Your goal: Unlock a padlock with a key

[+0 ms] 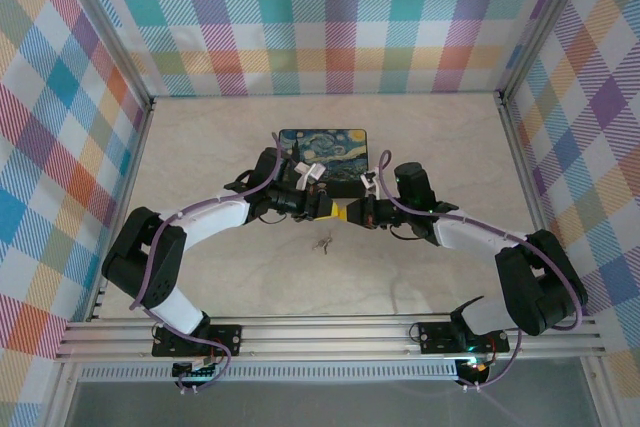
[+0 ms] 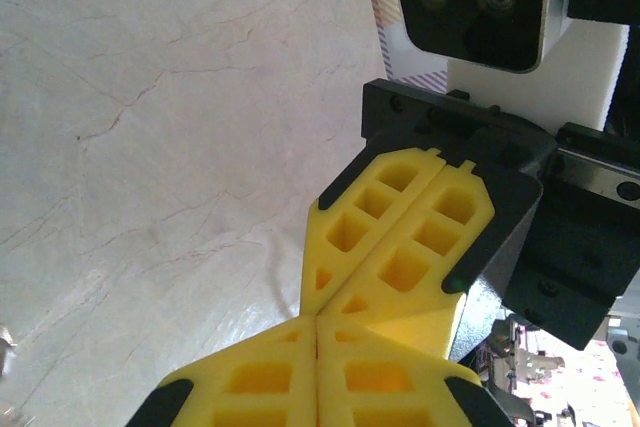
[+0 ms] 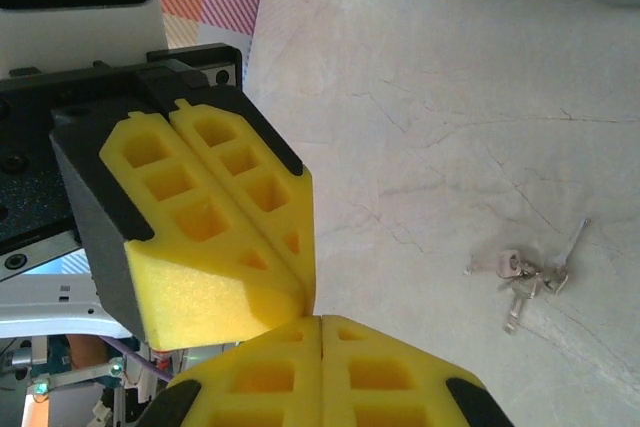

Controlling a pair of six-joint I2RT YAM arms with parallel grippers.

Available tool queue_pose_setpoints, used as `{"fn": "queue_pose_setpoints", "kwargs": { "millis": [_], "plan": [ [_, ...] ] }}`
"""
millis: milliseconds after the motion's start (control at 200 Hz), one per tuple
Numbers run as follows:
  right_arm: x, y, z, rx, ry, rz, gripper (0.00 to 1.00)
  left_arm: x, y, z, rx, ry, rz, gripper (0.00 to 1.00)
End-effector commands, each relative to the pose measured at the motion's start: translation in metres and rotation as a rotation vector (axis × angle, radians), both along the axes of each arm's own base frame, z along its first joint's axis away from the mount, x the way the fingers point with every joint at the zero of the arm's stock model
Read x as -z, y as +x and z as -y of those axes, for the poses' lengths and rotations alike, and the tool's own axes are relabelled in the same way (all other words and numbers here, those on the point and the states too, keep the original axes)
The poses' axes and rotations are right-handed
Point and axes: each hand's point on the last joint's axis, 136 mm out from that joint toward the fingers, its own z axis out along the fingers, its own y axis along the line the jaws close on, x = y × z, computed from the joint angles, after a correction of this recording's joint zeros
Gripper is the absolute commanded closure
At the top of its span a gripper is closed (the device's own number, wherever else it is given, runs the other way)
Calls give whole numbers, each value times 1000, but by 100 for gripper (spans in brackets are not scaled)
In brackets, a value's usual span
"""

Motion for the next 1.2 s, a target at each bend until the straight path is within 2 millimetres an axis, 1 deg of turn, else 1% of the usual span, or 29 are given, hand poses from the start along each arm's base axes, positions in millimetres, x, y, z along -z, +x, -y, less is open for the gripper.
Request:
{"fn": "queue_pose_setpoints", "kwargs": {
  "millis": [0,65,85,140,175,210,275,335,410,490,545,690,835,1005,1195],
  "plan": [
    [-16,2,2,-6,25,53,100,10,-3,-3,1,28,-20,87],
    [-9,1,7,5,-25,34,100,15,3,-11,-34,66,-13,80],
    [-6,0,9,6,-45,28,100,16,5,-14,-47,73,-7,76],
    [7,-3,13,8,-118,-9,90,18,13,-23,-89,95,-3,67],
    [17,-6,15,-5,-165,-24,83,18,18,-30,-122,110,1,64],
    [27,-11,15,-17,-217,-38,76,20,24,-39,-159,132,2,63],
    [42,-17,11,-47,-287,-54,69,20,37,-58,-238,160,2,63],
    [54,-19,5,-51,-330,-66,64,19,46,-75,-307,175,-3,63],
    [67,-16,-2,-40,-387,-73,62,18,54,-95,-383,196,-4,63],
    [80,-11,-9,-21,-425,-108,61,18,56,-112,-438,221,-3,64],
    [90,-8,-14,-14,-445,-140,62,18,55,-119,-459,238,-3,64],
    [107,-6,-25,-18,-482,-160,62,21,49,-130,-486,259,-15,64],
    [114,-3,-33,-29,-485,-166,63,20,47,-134,-494,265,-18,64],
    [122,0,-34,-32,-512,-173,65,17,48,-135,-496,271,-8,65],
    [135,-9,-36,-49,-528,-204,72,18,47,-136,-494,280,-7,65]
  ]
}}
